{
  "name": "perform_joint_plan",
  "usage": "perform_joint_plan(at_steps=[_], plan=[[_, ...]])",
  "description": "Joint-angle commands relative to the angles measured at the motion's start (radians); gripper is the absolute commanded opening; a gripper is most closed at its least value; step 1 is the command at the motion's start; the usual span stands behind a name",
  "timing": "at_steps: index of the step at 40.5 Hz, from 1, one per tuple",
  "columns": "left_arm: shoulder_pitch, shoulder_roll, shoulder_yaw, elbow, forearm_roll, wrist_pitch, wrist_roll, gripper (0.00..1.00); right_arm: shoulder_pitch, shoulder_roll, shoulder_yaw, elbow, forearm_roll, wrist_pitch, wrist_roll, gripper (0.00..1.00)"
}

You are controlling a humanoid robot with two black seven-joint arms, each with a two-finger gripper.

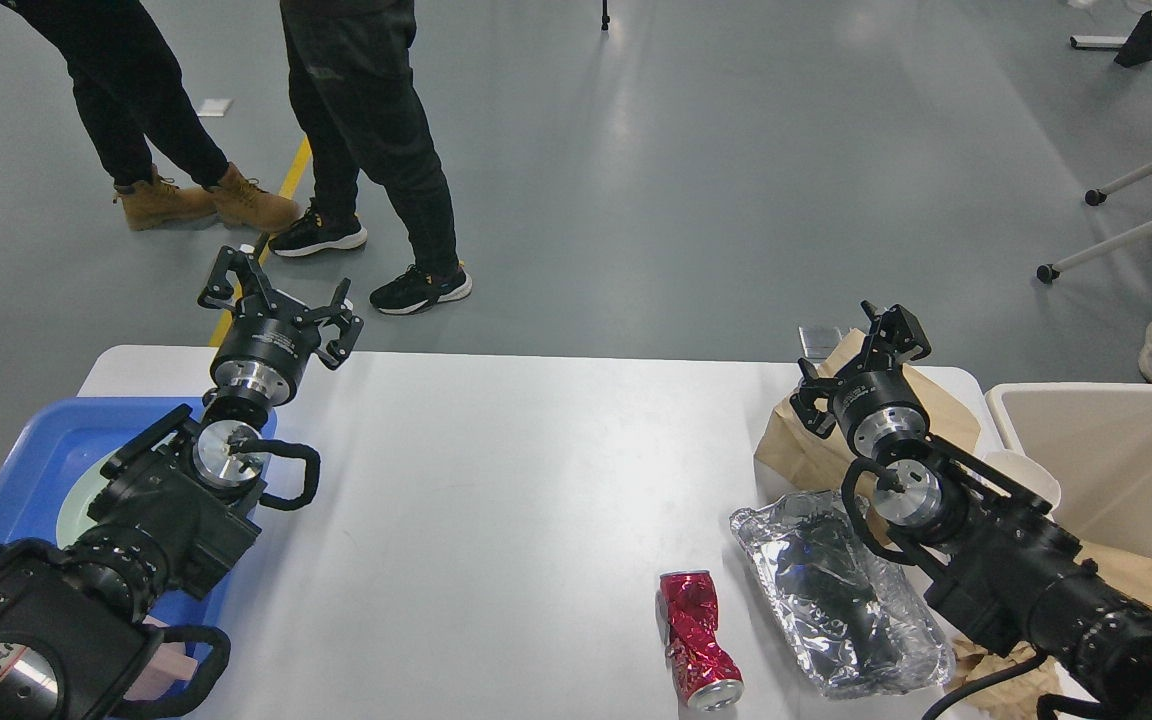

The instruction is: Tidy desktop

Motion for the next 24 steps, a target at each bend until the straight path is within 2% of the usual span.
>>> perform_joint_plan(at_steps=[1,5,12,24], plan=[[0.025,-0.008,0.0,0.0,0.003,-0.009,-0.01,0.96,0.0,-0.001,0.0,0.0,0.0,0.0,0.0,1.0],[0.03,-0.008,0.0,-0.002,0.003,-0.014,-0.022,0.96,0.0,-0.001,0.0,0.0,0.0,0.0,0.0,1.0],[0.044,-0.006,-0.001,-0.002,-0.002,-0.087,-0.036,0.96,0.0,-0.001,0.0,0.0,0.0,0.0,0.0,1.0],[0.045,-0.006,-0.001,-0.002,-0.003,-0.089,-0.036,0.96,0.0,-0.001,0.0,0.0,0.0,0.0,0.0,1.0]])
